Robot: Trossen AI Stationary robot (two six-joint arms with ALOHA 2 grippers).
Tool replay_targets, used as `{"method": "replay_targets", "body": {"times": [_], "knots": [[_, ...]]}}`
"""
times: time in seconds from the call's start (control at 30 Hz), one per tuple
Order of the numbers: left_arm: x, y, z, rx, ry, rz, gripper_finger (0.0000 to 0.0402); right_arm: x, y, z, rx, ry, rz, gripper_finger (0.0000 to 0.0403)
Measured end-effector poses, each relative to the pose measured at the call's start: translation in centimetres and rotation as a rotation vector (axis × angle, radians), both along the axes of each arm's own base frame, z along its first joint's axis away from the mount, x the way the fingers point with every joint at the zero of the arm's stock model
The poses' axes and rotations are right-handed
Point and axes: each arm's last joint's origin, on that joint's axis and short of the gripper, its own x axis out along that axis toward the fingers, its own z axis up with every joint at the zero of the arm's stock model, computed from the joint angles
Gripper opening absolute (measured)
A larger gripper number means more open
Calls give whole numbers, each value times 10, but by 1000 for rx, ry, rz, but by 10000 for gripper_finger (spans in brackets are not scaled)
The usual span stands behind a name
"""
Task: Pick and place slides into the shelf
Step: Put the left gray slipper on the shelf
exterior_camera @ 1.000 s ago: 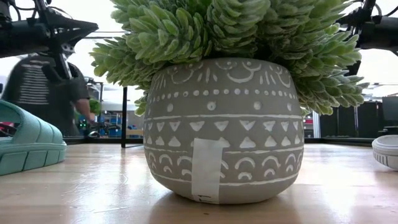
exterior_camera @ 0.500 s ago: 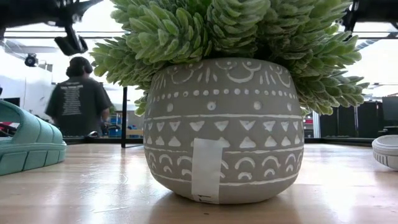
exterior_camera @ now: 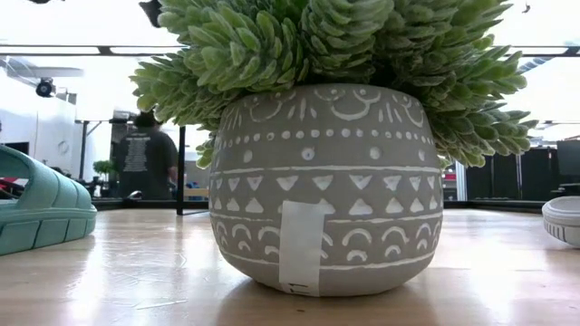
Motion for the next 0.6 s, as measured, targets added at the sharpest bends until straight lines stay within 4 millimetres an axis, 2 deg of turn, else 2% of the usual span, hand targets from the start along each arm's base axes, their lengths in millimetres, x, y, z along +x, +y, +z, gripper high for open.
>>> {"method": "replay_targets", "body": {"times": [0.13, 0.33, 0.43, 0.6], "knots": [[15, -13, 13, -3, -64, -75, 0, 15, 6, 13, -39, 64, 42, 9], [34, -42, 12, -2, -24, -185, 0, 28, 18, 25, -84, 247, 105, 9], [42, -56, 5, -8, 14, -225, 0, 33, 27, 30, -109, 297, 136, 9], [48, -71, -3, -37, 42, -237, 0, 38, 41, 31, -153, 378, 140, 9]]}}
